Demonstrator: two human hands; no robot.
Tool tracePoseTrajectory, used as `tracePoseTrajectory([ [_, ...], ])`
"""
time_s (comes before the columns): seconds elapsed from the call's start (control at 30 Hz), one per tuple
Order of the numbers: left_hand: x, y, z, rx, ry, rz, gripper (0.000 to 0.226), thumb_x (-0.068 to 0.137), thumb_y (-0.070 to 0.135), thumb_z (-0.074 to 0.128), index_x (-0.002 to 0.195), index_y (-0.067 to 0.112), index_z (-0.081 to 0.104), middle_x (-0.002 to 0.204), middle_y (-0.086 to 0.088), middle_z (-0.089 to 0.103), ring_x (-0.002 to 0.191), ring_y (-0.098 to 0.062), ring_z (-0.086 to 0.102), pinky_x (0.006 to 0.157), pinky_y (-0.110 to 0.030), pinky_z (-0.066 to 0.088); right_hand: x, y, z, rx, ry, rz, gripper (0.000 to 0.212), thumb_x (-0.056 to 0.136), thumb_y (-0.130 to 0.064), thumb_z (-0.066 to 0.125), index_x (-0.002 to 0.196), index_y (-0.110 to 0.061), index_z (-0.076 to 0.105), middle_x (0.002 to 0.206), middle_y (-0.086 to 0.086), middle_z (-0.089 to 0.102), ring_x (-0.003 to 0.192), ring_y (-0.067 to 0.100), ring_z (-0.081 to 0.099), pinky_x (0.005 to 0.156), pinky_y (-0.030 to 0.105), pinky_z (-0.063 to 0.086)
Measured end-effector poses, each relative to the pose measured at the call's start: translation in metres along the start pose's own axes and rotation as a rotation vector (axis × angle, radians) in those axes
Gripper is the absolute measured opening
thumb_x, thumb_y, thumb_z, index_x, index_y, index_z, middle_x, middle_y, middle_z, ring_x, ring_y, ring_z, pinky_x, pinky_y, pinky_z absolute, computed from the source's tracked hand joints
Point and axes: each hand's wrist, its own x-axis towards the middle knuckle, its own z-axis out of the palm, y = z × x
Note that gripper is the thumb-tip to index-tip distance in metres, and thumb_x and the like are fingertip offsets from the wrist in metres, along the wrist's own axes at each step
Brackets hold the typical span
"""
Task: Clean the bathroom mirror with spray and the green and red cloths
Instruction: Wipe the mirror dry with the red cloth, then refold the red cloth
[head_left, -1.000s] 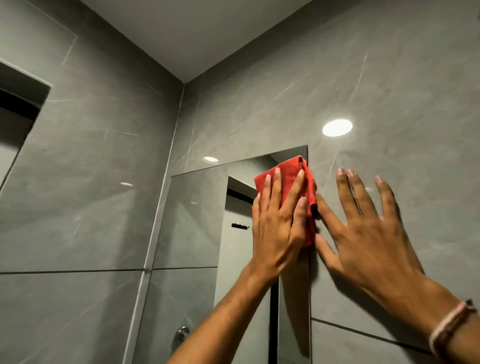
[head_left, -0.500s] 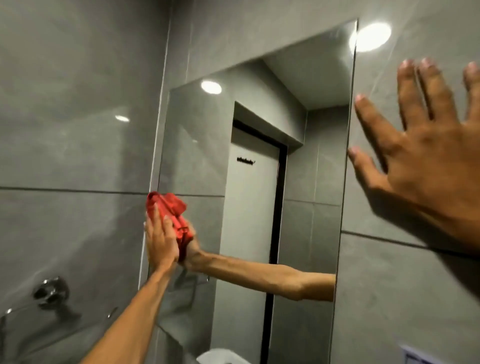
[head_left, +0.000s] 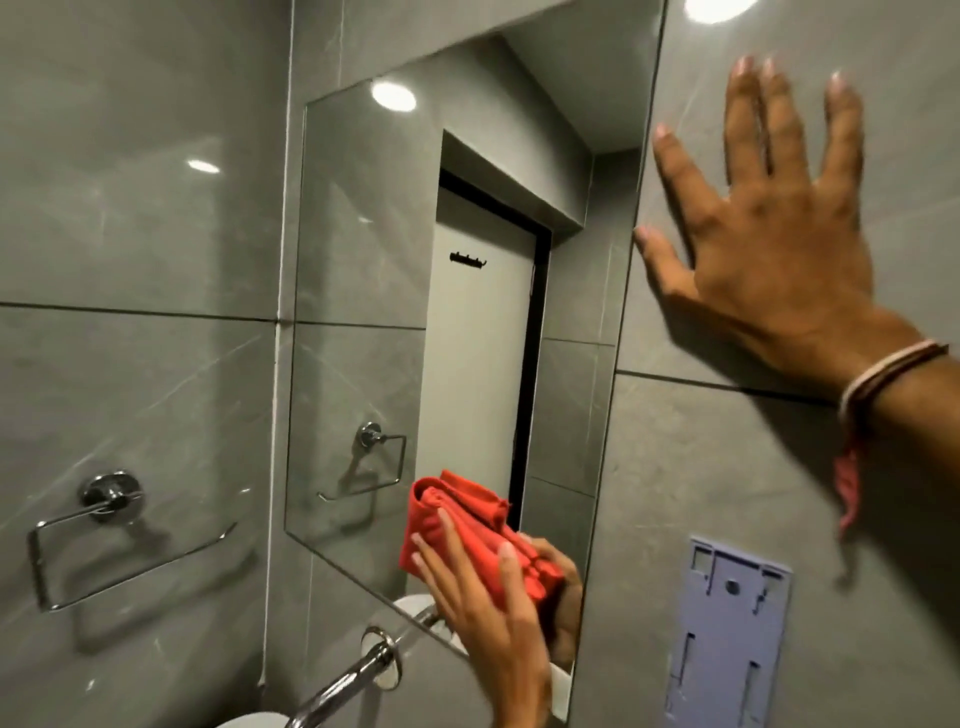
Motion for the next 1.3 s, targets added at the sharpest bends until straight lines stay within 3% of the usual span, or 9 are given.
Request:
tracePoseTrajectory([
  [0.27,0.098,0.212,0.089,-0.185,-0.082,0.370,0.078,0.088,0.047,0.055,0.157,0.029,0.023,0.169,-0.002,0.020,0.157,-0.021,0.015,0.126,-0.056,0.016,-0.004,0.035,-0.081,0.208,-0.005,-0.091,0.075,0.099,-0.054,0.042,0.165,-0.020,0.030,0.173,0.023,0.024,0.162,0.036,0.021,0.130,0.056,0.024],
  [0.5,0.103,0.374,0.150,-0.261,-0.358,0.815,0.082,0.079,0.005,0.064,0.153,0.011,0.027,0.144,-0.020,0.054,0.118,-0.040,0.060,0.098,-0.050,0.053,0.016,0.112,-0.156,0.368,0.084,0.065,0.068,0.096,-0.048,0.050,0.156,-0.016,0.043,0.163,0.013,0.045,0.154,0.030,0.038,0.123,0.044,0.035],
  [0.7,0.046,0.430,0.150,-0.376,-0.432,1.222,0.077,0.077,-0.009,0.061,0.148,-0.009,0.031,0.151,-0.028,0.045,0.138,-0.040,0.049,0.116,-0.046,0.040,0.016,0.176,-0.184,1.144,0.069,0.674,0.075,0.081,-0.064,0.074,0.143,-0.025,0.055,0.137,0.001,0.066,0.123,0.018,0.067,0.105,0.043,0.053],
  [0.83,0.011,0.422,0.139,-0.338,-0.557,1.543,0.076,0.079,-0.008,0.060,0.148,-0.011,0.029,0.158,-0.033,0.031,0.151,-0.040,0.029,0.121,-0.052,0.033,-0.001,0.192,-0.191,1.557,-0.206,0.633,0.031,0.072,-0.055,0.084,0.095,-0.034,0.085,0.112,0.003,0.085,0.102,0.020,0.081,0.084,0.039,0.066],
  [0.93,-0.006,0.417,0.125,-0.337,-0.582,1.632,0.081,0.083,0.015,0.075,0.146,-0.011,0.031,0.158,-0.032,0.032,0.153,-0.040,0.026,0.121,-0.054,0.032,-0.031,0.187,-0.182,1.575,-0.213,0.590,0.035,0.072,-0.033,0.089,0.107,-0.031,0.081,0.112,0.002,0.084,0.102,0.026,0.081,0.075,0.039,0.067],
  [1.03,-0.011,0.403,0.108,-0.226,-0.509,1.490,0.125,0.067,0.063,0.080,0.151,-0.009,0.022,0.161,-0.028,0.028,0.153,-0.037,0.026,0.122,-0.055,0.030,-0.056,0.174,-0.177,1.605,0.004,0.708,0.024,0.086,-0.014,0.080,0.109,-0.021,0.078,0.106,0.002,0.085,0.102,0.031,0.081,0.076,0.039,0.069],
  [1.1,-0.020,0.390,0.096,-0.311,-0.662,1.110,0.137,0.057,0.072,0.080,0.157,0.003,0.016,0.164,-0.017,0.028,0.152,-0.026,0.030,0.124,-0.045,0.031,-0.071,0.170,-0.177,1.681,0.083,0.787,0.025,0.085,-0.011,0.077,0.109,-0.019,0.077,0.101,0.002,0.085,0.095,0.025,0.083,0.076,0.039,0.069],
  [1.2,-0.037,0.364,0.087,-0.668,-1.081,0.309,0.095,0.061,0.048,0.086,0.143,0.021,0.046,0.136,-0.001,0.065,0.122,-0.014,0.066,0.098,-0.037,0.056,-0.093,0.163,-0.178,1.780,0.114,0.881,0.021,0.089,-0.010,0.073,0.106,-0.022,0.077,0.102,0.000,0.085,0.093,0.021,0.082,0.080,0.040,0.068],
  [1.3,-0.059,0.328,0.087,-0.792,-1.288,-0.021,0.034,0.078,0.017,0.082,0.111,0.013,0.072,0.104,-0.002,0.079,0.094,-0.017,0.076,0.074,-0.032,0.062,-0.125,0.147,-0.180,1.757,0.090,0.959,0.030,0.079,-0.011,0.079,0.108,-0.020,0.077,0.102,-0.002,0.085,0.095,0.017,0.081,0.088,0.036,0.065],
])
